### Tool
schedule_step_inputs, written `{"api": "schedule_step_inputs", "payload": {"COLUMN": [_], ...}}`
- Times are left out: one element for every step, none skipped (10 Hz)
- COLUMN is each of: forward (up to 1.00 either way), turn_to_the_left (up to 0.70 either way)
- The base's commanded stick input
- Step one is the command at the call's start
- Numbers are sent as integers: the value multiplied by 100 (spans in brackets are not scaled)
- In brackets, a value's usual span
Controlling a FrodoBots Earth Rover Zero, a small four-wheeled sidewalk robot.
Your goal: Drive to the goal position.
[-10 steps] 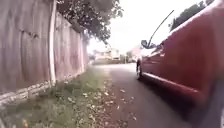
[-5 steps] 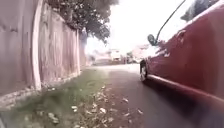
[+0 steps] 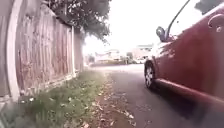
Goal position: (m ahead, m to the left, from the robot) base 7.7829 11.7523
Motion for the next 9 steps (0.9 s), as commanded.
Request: {"api": "schedule_step_inputs", "payload": {"forward": [100, 100, 100, 100, 100, 100, 100, 100, 100], "turn_to_the_left": [0, 0, 0, 0, 0, 0, 0, 0, 0]}}
